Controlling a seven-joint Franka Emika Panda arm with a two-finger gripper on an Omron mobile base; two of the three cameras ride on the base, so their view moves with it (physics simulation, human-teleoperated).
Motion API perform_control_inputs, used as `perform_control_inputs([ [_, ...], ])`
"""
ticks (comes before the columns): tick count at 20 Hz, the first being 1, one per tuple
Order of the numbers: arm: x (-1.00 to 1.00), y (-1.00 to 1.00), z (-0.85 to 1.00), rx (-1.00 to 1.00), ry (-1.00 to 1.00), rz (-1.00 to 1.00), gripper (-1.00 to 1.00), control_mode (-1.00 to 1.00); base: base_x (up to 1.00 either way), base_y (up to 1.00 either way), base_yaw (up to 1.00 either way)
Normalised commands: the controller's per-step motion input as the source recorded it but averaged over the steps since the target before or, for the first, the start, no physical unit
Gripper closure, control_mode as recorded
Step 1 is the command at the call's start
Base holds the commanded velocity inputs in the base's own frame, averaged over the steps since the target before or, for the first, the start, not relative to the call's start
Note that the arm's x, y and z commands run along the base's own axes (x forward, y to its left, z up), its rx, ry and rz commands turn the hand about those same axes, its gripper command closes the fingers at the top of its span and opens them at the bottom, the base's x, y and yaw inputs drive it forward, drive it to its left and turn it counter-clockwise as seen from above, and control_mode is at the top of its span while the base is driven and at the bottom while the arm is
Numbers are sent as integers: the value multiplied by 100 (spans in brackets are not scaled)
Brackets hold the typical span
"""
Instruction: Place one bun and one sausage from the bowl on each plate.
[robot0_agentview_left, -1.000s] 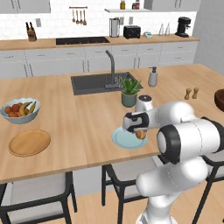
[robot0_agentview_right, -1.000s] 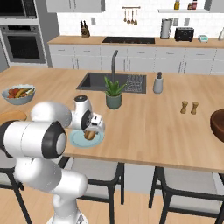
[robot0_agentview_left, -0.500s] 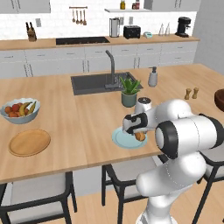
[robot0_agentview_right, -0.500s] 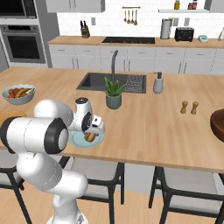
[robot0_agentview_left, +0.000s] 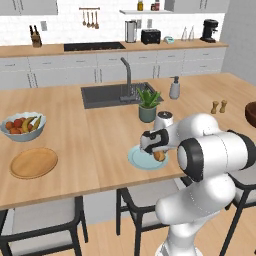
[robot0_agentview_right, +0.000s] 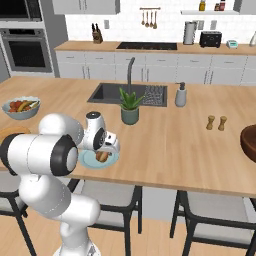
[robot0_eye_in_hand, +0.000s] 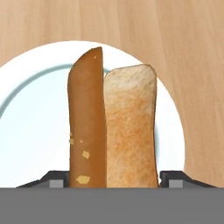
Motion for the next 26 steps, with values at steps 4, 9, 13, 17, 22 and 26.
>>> perform_control_inputs([
  [4, 0, 0, 0, 0, 0, 0, -100, -100, 0, 0, 0],
  [9, -6, 0, 12, 0, -1, 0, -100, -100, 0, 0, 0],
  [13, -65, -3, 59, 0, -1, 0, -100, -100, 0, 0, 0],
  [17, -97, -12, 74, 0, 0, 0, -100, -100, 0, 0, 0],
  [22, -88, 0, 79, -1, -5, 0, -100, -100, 0, 0, 0],
  [26, -53, 8, 91, 0, 0, 0, -100, -100, 0, 0, 0],
])
